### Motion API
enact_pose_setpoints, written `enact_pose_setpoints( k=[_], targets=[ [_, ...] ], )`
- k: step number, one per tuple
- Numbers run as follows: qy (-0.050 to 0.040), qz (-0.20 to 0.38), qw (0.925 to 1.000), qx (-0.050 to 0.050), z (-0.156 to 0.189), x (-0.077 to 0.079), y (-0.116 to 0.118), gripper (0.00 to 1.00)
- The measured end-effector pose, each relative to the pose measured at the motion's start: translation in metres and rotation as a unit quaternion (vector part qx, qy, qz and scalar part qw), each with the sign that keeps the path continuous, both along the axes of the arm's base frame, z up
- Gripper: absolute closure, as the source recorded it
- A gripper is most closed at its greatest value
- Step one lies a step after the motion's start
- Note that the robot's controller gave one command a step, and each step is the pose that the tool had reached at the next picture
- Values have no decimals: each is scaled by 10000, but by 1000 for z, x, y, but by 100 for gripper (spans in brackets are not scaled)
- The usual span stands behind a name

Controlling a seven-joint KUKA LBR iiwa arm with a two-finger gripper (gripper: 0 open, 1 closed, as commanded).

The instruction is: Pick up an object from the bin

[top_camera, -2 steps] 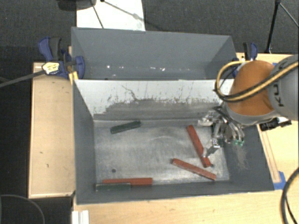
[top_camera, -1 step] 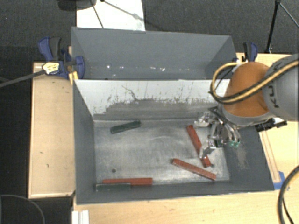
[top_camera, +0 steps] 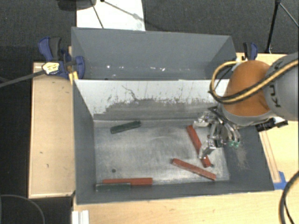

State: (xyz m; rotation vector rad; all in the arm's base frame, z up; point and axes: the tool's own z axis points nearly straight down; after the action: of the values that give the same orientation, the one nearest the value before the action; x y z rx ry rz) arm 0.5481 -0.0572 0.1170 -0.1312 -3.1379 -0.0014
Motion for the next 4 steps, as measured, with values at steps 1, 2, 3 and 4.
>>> enact_pose_setpoints(
  k=[1, 2, 3, 4],
  targets=[
    [-21, 350, 9994, 2, -29, -54, -32, 100],
    [-63, 356, 9993, -7, -29, -52, -32, 0],
    [-60, 366, 9993, -10, -30, -52, -32, 0],
    [-119, -44, 9999, -19, -38, -32, -21, 100]
  ],
)
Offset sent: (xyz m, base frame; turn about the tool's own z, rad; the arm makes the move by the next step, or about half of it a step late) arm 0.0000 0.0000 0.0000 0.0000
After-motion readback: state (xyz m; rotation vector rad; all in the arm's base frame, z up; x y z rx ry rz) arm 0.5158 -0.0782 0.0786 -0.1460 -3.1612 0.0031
